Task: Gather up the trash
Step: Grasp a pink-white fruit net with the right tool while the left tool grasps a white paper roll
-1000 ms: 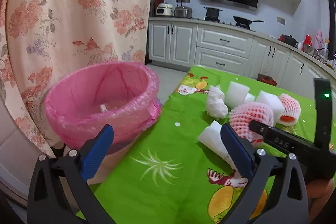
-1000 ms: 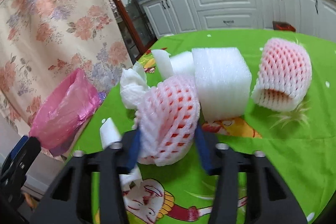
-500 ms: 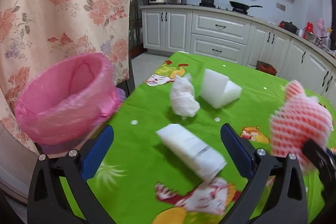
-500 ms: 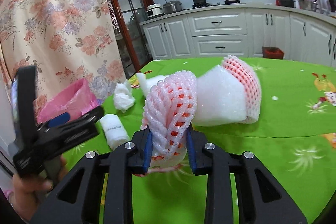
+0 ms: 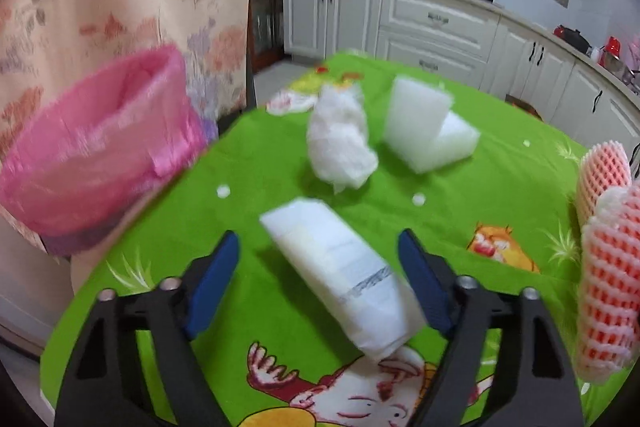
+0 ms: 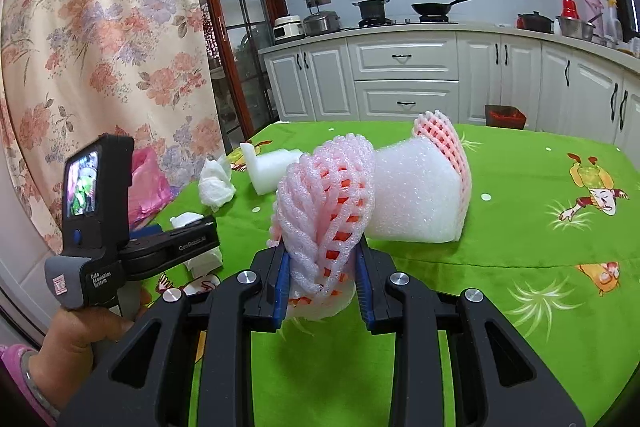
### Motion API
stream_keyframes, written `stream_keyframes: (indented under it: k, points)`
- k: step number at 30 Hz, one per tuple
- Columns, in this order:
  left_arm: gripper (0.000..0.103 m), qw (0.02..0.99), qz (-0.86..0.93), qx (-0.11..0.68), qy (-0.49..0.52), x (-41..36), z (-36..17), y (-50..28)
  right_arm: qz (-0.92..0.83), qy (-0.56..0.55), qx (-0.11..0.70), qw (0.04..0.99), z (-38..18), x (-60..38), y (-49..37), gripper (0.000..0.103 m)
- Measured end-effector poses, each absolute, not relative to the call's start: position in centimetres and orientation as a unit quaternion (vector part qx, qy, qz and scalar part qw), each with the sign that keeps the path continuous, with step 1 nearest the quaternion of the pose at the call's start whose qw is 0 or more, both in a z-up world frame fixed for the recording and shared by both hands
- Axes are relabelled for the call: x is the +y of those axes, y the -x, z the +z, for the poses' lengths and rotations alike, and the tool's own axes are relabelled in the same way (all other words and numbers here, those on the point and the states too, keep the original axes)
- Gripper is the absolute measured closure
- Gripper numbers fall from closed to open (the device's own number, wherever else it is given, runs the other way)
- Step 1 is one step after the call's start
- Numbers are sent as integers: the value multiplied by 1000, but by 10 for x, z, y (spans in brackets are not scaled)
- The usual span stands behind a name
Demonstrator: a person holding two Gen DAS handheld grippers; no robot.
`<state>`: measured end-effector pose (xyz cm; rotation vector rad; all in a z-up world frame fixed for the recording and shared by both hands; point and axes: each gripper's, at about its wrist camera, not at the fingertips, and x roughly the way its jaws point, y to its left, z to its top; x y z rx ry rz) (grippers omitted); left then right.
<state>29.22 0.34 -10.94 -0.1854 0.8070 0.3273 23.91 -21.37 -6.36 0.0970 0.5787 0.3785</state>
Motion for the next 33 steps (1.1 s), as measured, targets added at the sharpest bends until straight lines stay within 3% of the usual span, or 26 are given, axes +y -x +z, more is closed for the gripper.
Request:
stream_keyframes:
  k: [7, 12, 19, 33]
  points:
    - [73, 916, 131, 371, 83, 3, -105, -275, 200, -37, 283, 937, -65, -205, -230, 75]
    - [83, 938, 110, 322, 70, 2, -87, -242, 203, -17, 262, 943, -57, -199, -212, 75]
    - [84, 966, 68, 245, 38, 1, -58, -191, 202, 26, 221, 954, -43, -187, -178, 75]
    - [84, 980, 58, 189, 23, 27, -31, -127, 228, 31, 184, 956, -20, -161, -139, 75]
